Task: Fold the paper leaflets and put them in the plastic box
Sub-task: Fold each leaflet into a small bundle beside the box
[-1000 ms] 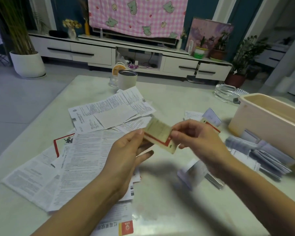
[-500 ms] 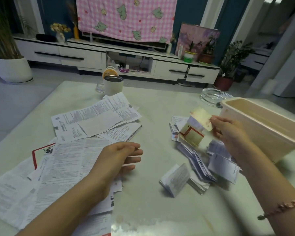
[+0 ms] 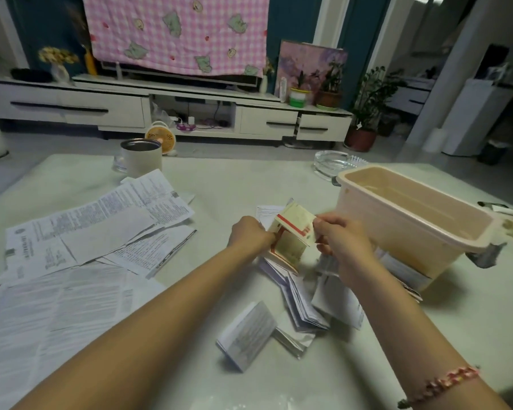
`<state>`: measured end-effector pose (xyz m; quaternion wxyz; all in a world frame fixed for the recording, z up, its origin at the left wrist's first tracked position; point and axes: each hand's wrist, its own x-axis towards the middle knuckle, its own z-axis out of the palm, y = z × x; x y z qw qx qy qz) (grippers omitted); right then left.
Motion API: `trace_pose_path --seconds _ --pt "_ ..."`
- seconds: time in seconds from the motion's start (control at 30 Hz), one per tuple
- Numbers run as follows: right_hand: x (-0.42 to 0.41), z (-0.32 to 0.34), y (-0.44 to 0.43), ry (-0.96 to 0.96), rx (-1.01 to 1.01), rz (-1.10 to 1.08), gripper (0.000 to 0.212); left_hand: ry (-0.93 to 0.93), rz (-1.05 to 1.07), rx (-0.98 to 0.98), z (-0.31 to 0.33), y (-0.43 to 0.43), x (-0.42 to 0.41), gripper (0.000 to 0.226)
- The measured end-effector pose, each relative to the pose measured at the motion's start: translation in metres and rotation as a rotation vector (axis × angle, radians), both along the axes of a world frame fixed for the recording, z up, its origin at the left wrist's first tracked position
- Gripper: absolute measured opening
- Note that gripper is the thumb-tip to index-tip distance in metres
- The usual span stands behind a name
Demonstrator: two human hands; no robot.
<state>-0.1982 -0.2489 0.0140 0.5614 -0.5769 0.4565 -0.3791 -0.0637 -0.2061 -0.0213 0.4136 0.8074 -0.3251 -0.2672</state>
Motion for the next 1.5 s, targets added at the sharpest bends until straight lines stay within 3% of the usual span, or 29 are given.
trace_pose_path --seconds 0.07,0.2,0.3,0.37,0.47,0.6,0.73,0.93,1.17,1.3,1.5 --pt "-0.001 -0.001 -0.001 -0.006 -0.016 0.003 0.023 -0.013 0.034 -0.013 0.000 -0.004 -0.002 0.012" --pt "-0.005 0.007 -0.003 -0.131 0.037 0.018 0.011 -0.026 0.098 -0.154 0.012 0.008 0.006 0.021" --pt "-0.006 0.018 0.001 -0.289 0.177 0.028 0.013 0.162 0.154 -0.298 0.023 0.036 0.015 0.008" --pt "-0.002 0.023 0.008 -0.343 0.256 0.075 0.016 0.220 0.125 -0.336 0.027 0.061 0.017 0.013" --pt "0.009 0.023 0.024 -0.315 0.285 0.185 0.017 0.049 0.080 -0.302 0.025 0.093 0.017 0.033" --pt "0.036 0.013 0.062 -0.102 0.215 0.395 0.009 -0.018 0.060 -0.413 0.025 0.125 0.011 0.035" --pt "0.051 0.005 0.087 0.129 0.058 0.510 0.017 -0.007 0.112 -0.570 0.026 0.150 0.007 0.044" --pt "0.052 0.004 0.108 0.133 -0.156 0.553 0.010 0.073 0.205 -0.577 0.016 0.177 0.010 0.037" --pt "0.058 -0.002 0.123 0.139 -0.435 0.444 0.014 0.657 0.251 -0.667 0.019 0.200 -0.002 0.022" --pt "0.060 -0.004 0.133 0.171 -0.578 0.502 0.018 0.585 0.157 -0.560 0.024 0.208 -0.005 0.018" --pt "0.063 -0.006 0.143 0.161 -0.454 0.464 0.013 0.494 0.283 -0.577 0.014 0.214 -0.002 0.012"
